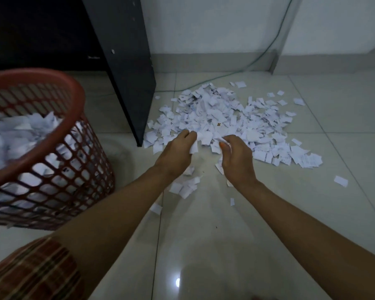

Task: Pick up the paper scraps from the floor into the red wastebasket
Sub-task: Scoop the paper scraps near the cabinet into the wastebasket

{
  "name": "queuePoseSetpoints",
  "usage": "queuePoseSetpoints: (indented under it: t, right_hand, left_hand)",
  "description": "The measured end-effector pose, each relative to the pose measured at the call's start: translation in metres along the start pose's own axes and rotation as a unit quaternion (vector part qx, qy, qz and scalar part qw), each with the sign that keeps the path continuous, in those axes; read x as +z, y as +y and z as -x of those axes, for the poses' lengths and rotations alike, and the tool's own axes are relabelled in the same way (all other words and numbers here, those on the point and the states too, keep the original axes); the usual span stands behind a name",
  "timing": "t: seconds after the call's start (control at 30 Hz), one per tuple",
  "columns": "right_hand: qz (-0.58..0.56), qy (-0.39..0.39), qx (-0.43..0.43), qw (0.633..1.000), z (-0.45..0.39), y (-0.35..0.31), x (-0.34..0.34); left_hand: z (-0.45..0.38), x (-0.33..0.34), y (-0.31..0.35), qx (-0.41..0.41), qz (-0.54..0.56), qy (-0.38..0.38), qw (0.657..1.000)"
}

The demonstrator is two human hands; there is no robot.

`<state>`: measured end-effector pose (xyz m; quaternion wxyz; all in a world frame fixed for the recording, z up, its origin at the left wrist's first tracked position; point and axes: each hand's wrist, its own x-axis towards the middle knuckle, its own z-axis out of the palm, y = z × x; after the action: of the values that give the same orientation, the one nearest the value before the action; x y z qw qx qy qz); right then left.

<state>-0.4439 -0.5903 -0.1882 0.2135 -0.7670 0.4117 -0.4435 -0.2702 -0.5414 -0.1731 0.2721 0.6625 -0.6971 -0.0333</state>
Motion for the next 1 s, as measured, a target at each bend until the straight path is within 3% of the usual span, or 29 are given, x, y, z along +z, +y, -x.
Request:
queuePoseSetpoints:
  t: [0.2,0.47,0.63,0.8,1.0]
  right_hand:
    - [0.001,0.026,-0.021,0.999,-0.033,-0.044,-0.018]
    - [-0.043,0.010,-0.084,0.996,-0.072,-0.144,-0.011]
    - [-0.058,-0.025,-0.135,0.989,-0.098,-0.198,0.004]
    - [-0.063,-0.080,-0.164,0.981,-0.112,-0.250,0.028]
    - [-0.054,-0.176,-0.204,0.962,-0.116,-0.307,0.074]
  left_hand:
    - [-0.010,-0.061,0.014,0.029,0.002,0.083,0.996]
    - [-0.011,-0.164,0.022,0.078,-0.023,0.092,0.992]
    - [-0.009,-0.244,-0.011,0.019,-0.016,0.116,0.993]
    - [0.024,-0.304,-0.069,-0.039,-0.127,0.062,0.989]
    - [0.063,-0.332,-0.112,-0.148,-0.175,0.015,0.973]
